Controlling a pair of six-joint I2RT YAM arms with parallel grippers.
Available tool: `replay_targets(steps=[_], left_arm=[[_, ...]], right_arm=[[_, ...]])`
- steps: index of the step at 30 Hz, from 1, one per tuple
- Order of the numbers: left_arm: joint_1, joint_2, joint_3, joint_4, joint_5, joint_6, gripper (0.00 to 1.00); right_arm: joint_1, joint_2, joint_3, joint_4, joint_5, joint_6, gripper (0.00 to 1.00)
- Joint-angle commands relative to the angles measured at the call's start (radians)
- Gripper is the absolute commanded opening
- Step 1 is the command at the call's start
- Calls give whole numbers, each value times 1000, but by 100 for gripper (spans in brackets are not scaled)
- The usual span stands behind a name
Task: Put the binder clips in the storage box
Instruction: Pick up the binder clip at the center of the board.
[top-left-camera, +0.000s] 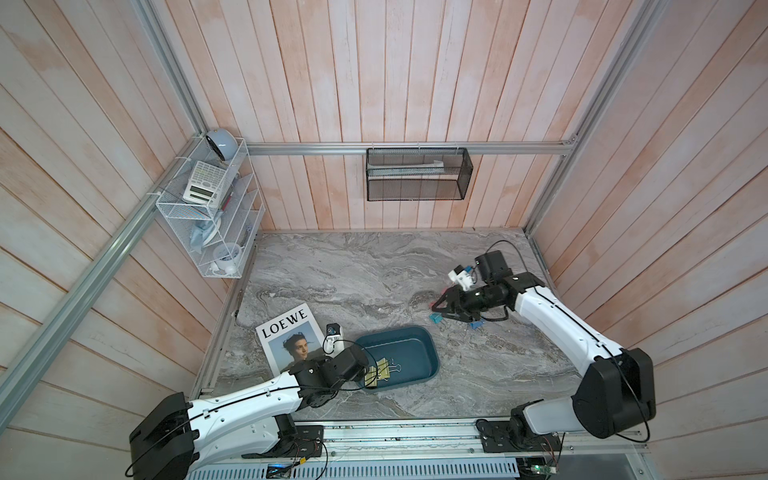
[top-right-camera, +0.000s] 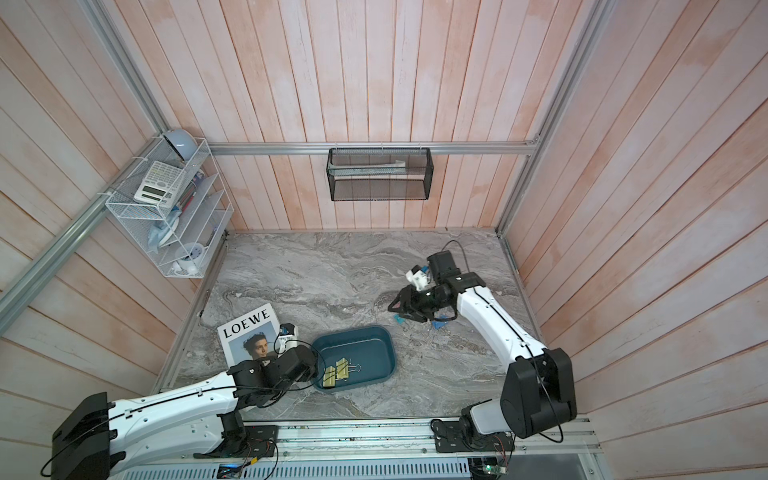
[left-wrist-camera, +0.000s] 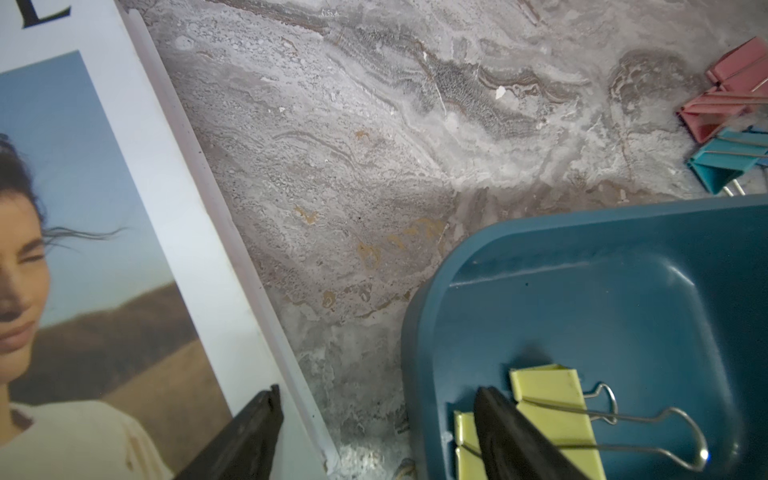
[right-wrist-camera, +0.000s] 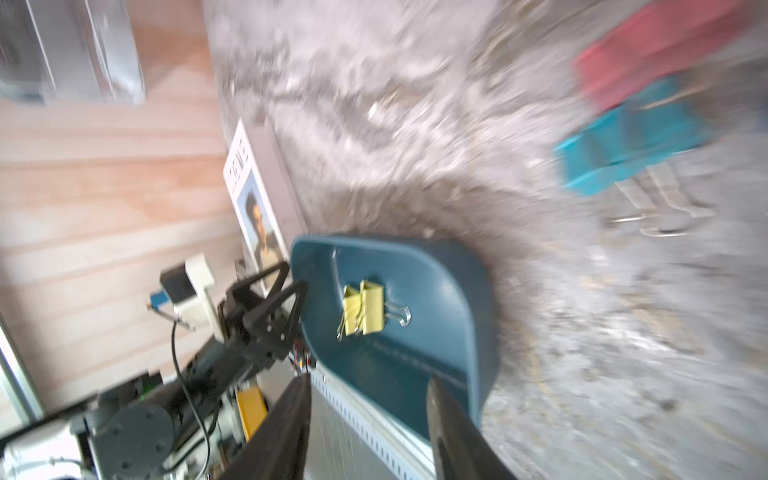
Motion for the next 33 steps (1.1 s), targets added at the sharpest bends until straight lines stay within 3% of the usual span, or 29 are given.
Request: replay_targets(steps=[1,4,7,24,33], left_arm=[[6,-4,20,-29,-15,-1,80],[6,-6,25,-40,-18,-1,80],[6,-12,26,-46,-19,-5,80],[6,-9,26,-42,-16,-3,81],[6,13,22,-28,-13,-5,81]], right_arm=[[-103,37,-110,98,-8,144,49],[-148,92,-196,289,-48,295,49],[-152,122,-209,365,-33,366,49],[-203,245,-194,437,41,405,44],[-210,295,-166,450,43,400,25]])
